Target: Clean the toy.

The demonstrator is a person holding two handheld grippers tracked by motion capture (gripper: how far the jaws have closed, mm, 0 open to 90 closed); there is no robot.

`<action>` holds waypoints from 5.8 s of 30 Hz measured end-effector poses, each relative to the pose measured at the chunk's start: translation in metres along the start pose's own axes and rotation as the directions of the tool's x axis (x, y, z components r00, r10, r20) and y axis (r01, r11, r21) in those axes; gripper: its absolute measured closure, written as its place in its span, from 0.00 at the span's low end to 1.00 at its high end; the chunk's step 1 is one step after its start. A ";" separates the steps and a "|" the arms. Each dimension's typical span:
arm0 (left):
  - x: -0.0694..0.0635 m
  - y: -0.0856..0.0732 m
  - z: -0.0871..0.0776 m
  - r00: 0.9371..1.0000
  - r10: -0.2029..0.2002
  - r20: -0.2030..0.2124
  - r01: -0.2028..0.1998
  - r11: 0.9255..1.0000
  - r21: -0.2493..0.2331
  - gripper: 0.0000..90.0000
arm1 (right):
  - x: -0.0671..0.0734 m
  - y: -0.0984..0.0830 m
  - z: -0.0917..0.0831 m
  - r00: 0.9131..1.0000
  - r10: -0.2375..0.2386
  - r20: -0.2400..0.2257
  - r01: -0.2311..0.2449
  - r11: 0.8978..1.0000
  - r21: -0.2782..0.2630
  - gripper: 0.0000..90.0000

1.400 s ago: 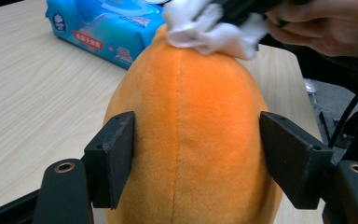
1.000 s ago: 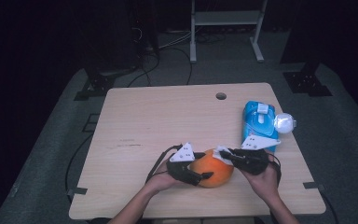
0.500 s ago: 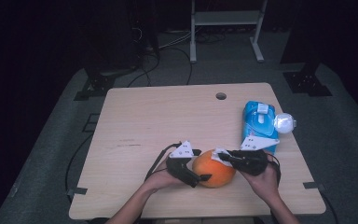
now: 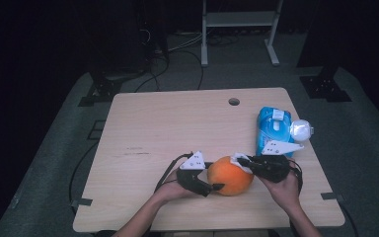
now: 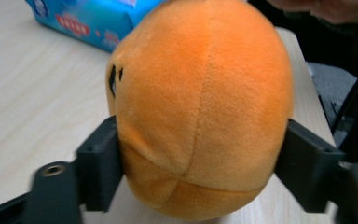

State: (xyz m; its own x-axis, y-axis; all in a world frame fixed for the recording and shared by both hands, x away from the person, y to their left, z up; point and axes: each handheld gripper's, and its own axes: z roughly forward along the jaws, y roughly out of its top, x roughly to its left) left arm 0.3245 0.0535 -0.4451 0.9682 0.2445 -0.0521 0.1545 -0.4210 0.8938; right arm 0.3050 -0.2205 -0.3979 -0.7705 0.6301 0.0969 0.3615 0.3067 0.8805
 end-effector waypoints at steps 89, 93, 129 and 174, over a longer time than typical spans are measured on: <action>0.010 0.014 -0.023 0.998 -0.055 -0.001 0.055 0.998 -0.011 0.28 | -0.002 -0.003 0.013 0.984 0.124 -0.132 -0.131 0.990 -0.048 0.92; 0.011 0.012 -0.021 0.997 -0.071 -0.002 0.071 0.997 -0.014 0.24 | 0.006 0.003 0.010 0.989 0.088 -0.117 -0.094 0.994 -0.048 0.92; 0.000 0.014 -0.011 0.991 -0.109 -0.076 0.108 0.994 -0.018 0.21 | 0.041 0.014 0.011 0.993 -0.118 -0.030 0.117 0.993 -0.032 0.92; -0.036 0.018 0.007 0.992 0.118 -0.039 -0.119 0.993 -0.016 0.23 | 0.036 0.018 0.007 0.993 -0.120 0.015 0.120 0.993 -0.016 0.92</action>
State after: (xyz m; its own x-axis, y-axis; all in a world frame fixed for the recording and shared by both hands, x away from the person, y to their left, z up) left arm 0.2941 0.0309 -0.4307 0.9713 0.2268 0.0715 0.0347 -0.4328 0.9008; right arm 0.2875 -0.1878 -0.3819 -0.8003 0.5994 -0.0161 0.2579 0.3684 0.8932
